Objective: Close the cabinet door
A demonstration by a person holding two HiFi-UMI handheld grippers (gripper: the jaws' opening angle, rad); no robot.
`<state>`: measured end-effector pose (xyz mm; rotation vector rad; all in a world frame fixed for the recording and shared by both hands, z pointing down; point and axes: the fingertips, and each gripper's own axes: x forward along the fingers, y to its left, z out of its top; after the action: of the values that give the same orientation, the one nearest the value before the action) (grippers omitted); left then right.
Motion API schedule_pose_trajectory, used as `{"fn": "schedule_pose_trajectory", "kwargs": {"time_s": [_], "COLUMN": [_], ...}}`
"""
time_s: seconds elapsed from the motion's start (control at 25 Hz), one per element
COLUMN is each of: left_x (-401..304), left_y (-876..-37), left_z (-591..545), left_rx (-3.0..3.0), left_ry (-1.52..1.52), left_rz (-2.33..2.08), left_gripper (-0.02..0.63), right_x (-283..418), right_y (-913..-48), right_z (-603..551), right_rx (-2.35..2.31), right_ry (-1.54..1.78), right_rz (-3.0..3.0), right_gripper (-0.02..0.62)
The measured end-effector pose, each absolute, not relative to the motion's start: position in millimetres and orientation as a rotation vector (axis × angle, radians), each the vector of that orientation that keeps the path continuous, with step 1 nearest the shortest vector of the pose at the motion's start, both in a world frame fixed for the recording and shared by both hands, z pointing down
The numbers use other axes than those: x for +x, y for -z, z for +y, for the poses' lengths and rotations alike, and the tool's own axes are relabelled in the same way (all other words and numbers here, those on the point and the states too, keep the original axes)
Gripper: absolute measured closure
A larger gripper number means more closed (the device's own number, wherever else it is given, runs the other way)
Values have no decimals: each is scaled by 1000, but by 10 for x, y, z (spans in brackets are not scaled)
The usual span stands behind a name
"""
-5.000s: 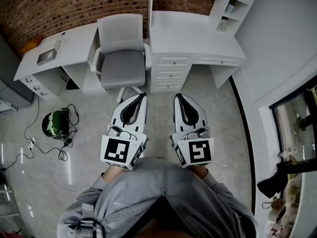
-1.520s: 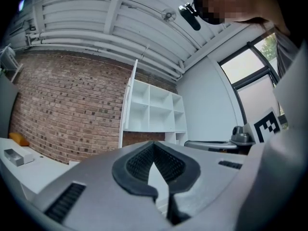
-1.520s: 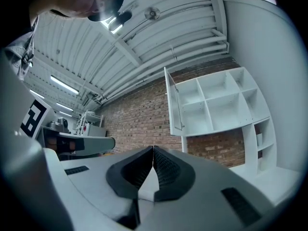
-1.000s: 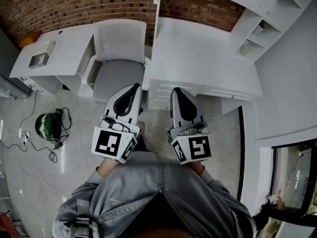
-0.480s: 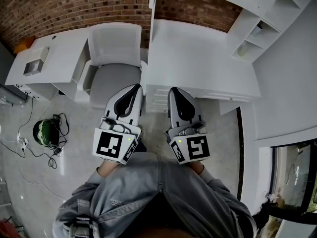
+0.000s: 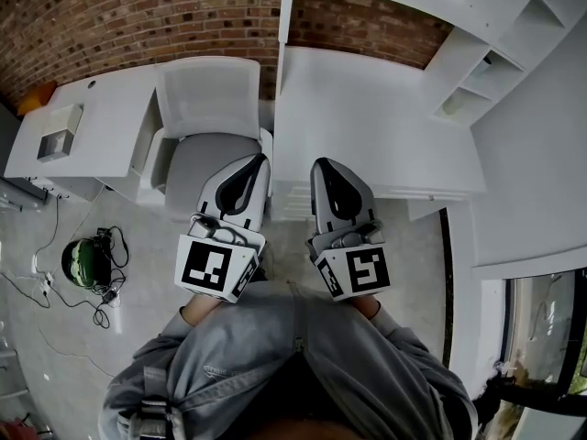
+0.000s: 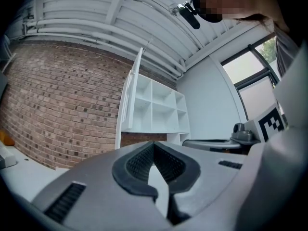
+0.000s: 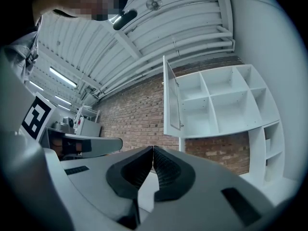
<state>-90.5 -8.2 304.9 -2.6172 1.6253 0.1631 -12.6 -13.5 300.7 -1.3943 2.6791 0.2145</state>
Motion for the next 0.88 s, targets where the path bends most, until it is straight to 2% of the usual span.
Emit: {"fn": "schedule_pose_trajectory", "kwargs": {"time_s": [0.88], "left_x": [-1142], "left_y": [-3028], "left_z": [-1431], "left_rx": [-2739], "left_ry": [-146], "left_rz": [1426], "left_gripper": [600], "right_x": [-510], "right_y": [-3016], "right_z": [-1407], "right_rx": [-1551], "right_ry": [-211], "right_rz": [2623], "right_gripper": [568]}}
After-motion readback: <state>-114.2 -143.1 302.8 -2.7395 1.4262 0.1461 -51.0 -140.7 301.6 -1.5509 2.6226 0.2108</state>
